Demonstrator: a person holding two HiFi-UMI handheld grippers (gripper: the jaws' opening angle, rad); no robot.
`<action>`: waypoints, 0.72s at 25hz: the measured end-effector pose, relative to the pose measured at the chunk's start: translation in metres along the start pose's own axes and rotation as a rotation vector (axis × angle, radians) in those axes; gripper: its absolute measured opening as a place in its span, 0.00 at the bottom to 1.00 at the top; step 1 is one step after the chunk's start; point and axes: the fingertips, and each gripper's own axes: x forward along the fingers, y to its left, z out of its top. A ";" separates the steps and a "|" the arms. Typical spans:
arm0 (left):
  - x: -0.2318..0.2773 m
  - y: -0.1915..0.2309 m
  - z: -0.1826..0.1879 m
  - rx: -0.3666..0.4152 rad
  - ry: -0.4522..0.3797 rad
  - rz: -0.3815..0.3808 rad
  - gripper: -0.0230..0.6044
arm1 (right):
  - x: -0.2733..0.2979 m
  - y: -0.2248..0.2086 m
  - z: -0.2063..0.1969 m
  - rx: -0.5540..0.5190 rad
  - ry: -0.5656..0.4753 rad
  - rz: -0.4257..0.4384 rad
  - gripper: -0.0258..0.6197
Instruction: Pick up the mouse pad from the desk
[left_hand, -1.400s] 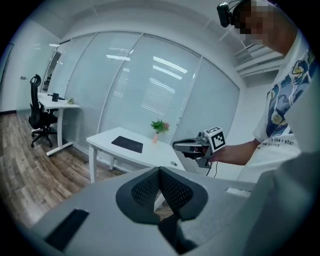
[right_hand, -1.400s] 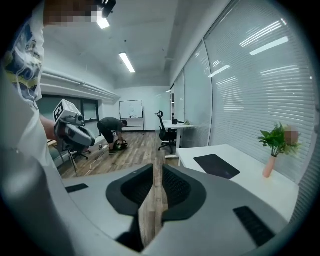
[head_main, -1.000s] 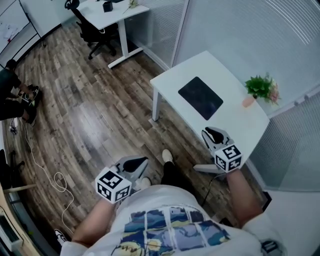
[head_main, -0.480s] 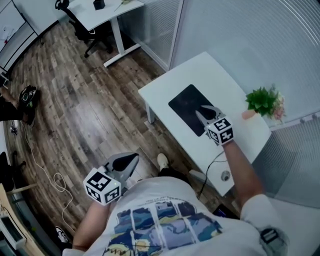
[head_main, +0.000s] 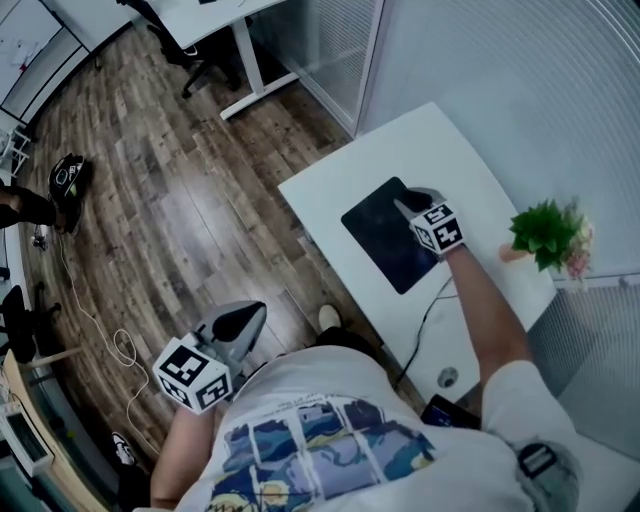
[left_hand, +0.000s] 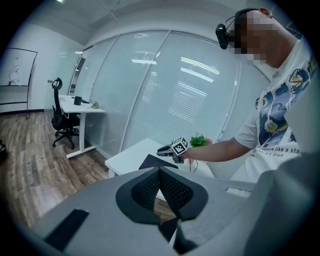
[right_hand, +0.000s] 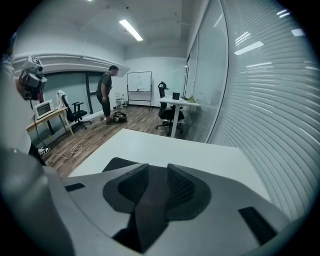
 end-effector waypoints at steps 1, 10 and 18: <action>0.002 0.002 0.003 -0.003 -0.002 0.009 0.04 | 0.008 -0.007 -0.001 -0.003 0.012 0.005 0.22; 0.017 0.022 0.004 -0.039 0.005 0.090 0.04 | 0.081 -0.050 -0.023 0.001 0.095 0.050 0.27; 0.020 0.033 0.004 -0.069 0.015 0.125 0.04 | 0.096 -0.055 -0.023 0.041 0.121 0.120 0.29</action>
